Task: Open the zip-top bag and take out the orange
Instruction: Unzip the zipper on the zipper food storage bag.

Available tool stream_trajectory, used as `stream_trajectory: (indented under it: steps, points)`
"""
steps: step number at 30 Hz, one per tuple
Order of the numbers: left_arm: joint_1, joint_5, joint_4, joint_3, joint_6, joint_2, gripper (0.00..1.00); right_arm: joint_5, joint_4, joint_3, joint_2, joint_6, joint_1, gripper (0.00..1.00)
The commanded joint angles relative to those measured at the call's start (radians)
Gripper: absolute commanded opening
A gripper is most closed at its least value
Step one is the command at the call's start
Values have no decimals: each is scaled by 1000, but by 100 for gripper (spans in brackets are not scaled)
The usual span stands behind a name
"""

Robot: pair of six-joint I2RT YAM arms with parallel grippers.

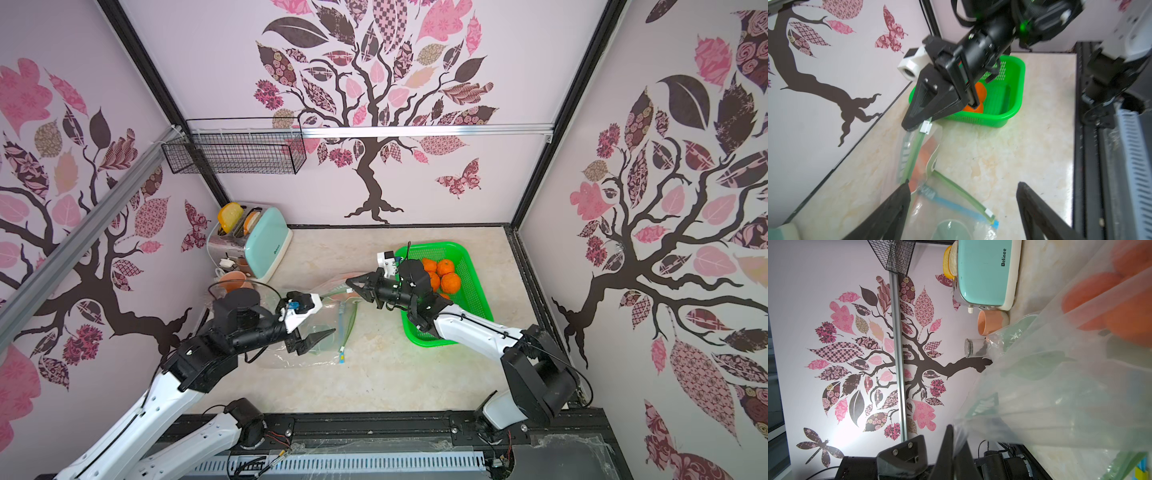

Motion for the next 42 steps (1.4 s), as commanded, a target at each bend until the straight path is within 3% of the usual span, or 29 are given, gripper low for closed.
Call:
stream_trajectory:
  steps: [1, 5, 9, 15, 16, 18, 19, 21, 22, 23, 24, 26, 29, 34, 39, 41, 42]
  points:
    - [-17, -162, 73, 44, 168, 77, 80, -28, 29, 1, -32, 13, -2, 0]
    - [-18, -179, 165, 42, 208, 144, 73, -24, 28, -12, -52, 12, -3, 0]
    - [-17, -245, 224, 17, 204, 150, 54, -30, 27, -14, -58, 13, -3, 0]
    - [-18, -266, 277, -17, 214, 140, 5, -42, 33, -17, -57, 22, -3, 1]
    - [-19, -262, 274, -18, 213, 140, 0, -43, 34, -17, -59, 19, -3, 4]
    - [-19, -254, 272, -24, 213, 139, 0, -45, 32, -17, -61, 18, -13, 10]
    - [-19, -248, 270, -26, 212, 137, 0, -47, 31, -19, -63, 14, -22, 20]
    - [-19, -237, 258, -30, 205, 134, 0, -83, 30, -8, -65, -26, -57, 51]
    - [-19, -234, 248, -31, 202, 133, 0, -108, 31, 0, -69, -81, -94, 62]
    - [-20, -227, 240, -33, 198, 131, 0, -123, 24, -2, -86, -172, -131, 64]
    - [-19, -219, 233, -38, 197, 131, 0, -129, 18, -11, -106, -279, -160, 59]
    - [-19, -193, 209, -42, 203, 133, 0, -132, -28, -50, -178, -626, -208, 55]
    - [-15, -185, 169, -30, 189, 131, 0, -35, -169, -130, -290, -1241, -176, 69]
    - [10, -127, 83, -10, 190, 125, 0, -70, -353, -146, -288, -1893, -175, 81]
    - [32, -76, 89, -18, 189, 93, 0, -191, -255, -184, -273, -2105, -172, 93]
    - [36, -56, 88, -20, 193, 86, 0, -201, -249, -187, -261, -2190, -147, 94]
    - [37, -49, 90, -23, 194, 85, 0, -224, -290, -165, -245, -2234, -135, 89]
